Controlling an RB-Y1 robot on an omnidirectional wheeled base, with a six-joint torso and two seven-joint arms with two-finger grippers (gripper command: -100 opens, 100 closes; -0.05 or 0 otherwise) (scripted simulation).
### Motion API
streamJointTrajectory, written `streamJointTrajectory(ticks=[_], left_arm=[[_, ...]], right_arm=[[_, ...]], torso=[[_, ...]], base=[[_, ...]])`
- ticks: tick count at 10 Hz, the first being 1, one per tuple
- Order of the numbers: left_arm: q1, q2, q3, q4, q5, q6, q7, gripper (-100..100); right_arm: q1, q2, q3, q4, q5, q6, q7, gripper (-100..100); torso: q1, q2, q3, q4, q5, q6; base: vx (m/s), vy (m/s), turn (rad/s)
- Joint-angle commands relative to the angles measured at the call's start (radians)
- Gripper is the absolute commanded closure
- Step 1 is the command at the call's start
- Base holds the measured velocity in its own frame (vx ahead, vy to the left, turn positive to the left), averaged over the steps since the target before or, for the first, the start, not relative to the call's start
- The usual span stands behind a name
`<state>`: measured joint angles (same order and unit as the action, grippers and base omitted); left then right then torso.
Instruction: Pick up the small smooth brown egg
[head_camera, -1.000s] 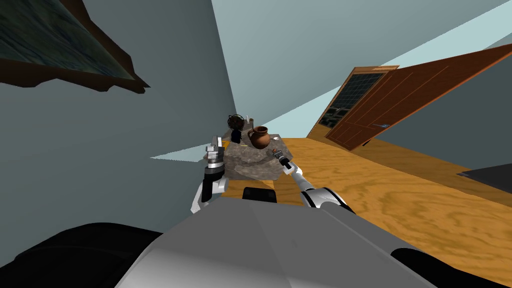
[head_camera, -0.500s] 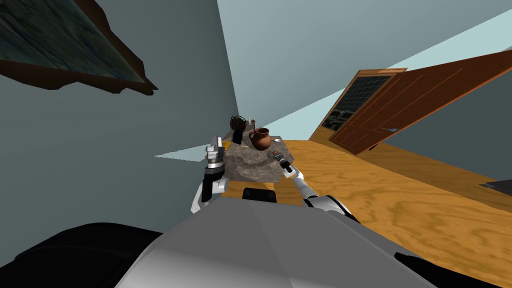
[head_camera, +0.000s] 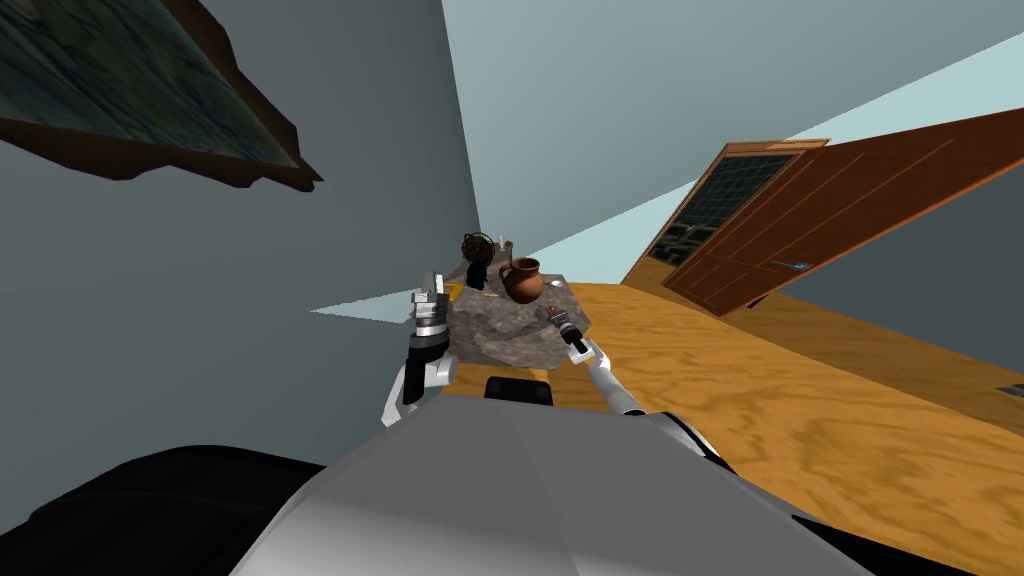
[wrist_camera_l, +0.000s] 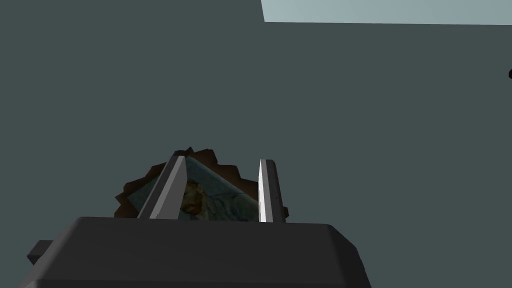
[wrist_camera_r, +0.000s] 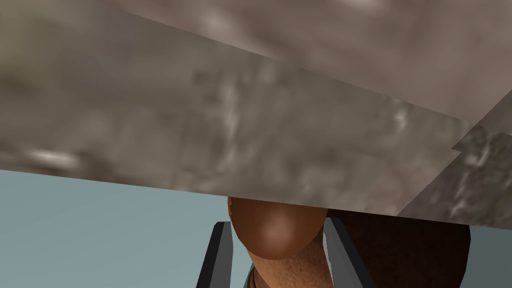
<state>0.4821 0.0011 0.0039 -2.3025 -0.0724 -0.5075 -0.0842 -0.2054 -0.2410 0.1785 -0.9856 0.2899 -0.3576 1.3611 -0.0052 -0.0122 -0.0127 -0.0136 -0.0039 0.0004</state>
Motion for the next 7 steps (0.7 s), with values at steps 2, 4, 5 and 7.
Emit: streamJointTrajectory(ticks=[2, 4, 5, 7], left_arm=[[0.000, 0.000, 0.000, 0.000, 0.000, 0.000, 0.000, 0], [0.000, 0.000, 0.000, 0.000, 0.000, 0.000, 0.000, 0], [0.000, 0.000, 0.000, 0.000, 0.000, 0.000, 0.000, 0], [0.000, 0.000, 0.000, 0.000, 0.000, 0.000, 0.000, 0]], right_arm=[[0.065, -0.002, 0.009, -0.084, -0.018, 0.021, 0.023, 100], [0.135, -0.002, 0.018, -0.156, -0.057, 0.047, 0.071, 100], [0.143, -0.002, 0.018, -0.179, -0.057, 0.047, 0.071, 100], [0.198, -0.003, 0.027, -0.219, -0.095, 0.073, 0.119, 100]], torso=[[0.000, -0.001, -0.002, -0.002, 0.000, 0.001], [0.000, -0.001, -0.002, -0.004, -0.001, 0.000], [-0.001, -0.001, -0.003, -0.005, -0.002, 0.001], [-0.002, -0.003, -0.005, -0.007, -0.003, 0.000]], base=[[0.041, -0.021, 0.031], [0.048, -0.023, 0.076], [0.020, -0.016, 0.003], [0.053, -0.033, 0.078]])
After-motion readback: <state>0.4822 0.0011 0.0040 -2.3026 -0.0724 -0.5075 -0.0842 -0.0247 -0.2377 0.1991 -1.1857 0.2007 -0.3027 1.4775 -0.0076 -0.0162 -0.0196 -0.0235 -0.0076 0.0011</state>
